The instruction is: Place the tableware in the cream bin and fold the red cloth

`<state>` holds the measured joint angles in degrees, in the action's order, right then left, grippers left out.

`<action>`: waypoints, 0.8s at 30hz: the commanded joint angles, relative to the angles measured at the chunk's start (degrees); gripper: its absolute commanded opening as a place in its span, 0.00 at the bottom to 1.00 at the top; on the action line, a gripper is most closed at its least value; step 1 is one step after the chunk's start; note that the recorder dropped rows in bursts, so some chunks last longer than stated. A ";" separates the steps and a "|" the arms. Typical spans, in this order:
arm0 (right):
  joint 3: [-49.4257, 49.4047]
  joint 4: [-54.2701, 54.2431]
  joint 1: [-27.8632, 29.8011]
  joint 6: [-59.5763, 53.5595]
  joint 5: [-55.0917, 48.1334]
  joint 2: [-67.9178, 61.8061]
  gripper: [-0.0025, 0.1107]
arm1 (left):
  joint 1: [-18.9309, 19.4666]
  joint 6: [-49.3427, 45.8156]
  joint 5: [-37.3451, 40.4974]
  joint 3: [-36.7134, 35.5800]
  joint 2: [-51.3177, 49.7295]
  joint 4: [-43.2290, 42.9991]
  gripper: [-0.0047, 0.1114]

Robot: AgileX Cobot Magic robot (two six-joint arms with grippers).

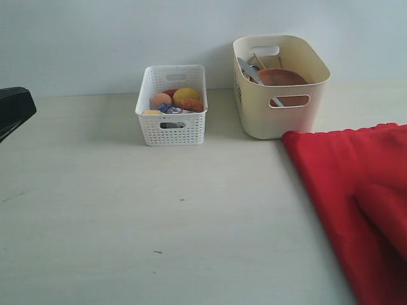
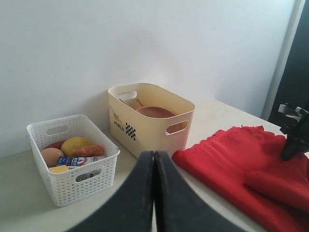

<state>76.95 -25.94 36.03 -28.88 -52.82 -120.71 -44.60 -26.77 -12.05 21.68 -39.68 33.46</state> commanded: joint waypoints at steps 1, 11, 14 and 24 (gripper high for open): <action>-0.03 -0.99 0.71 -0.64 1.51 0.81 0.02 | 0.16 0.39 -0.17 -0.15 0.38 0.37 0.04; -0.03 -1.27 0.71 -0.95 1.51 0.81 0.02 | 0.16 0.39 -0.17 -0.15 0.38 0.37 0.04; -0.03 -1.10 0.71 -0.95 1.72 0.91 0.02 | 0.16 0.39 -0.17 -0.15 0.38 0.37 0.04; -0.03 3.35 4.76 2.62 8.84 3.27 0.02 | 0.16 0.39 -0.17 -0.15 0.38 0.37 0.04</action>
<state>76.95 -23.12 38.23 -27.17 -47.16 -118.44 -44.60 -26.77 -12.05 21.68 -39.68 33.46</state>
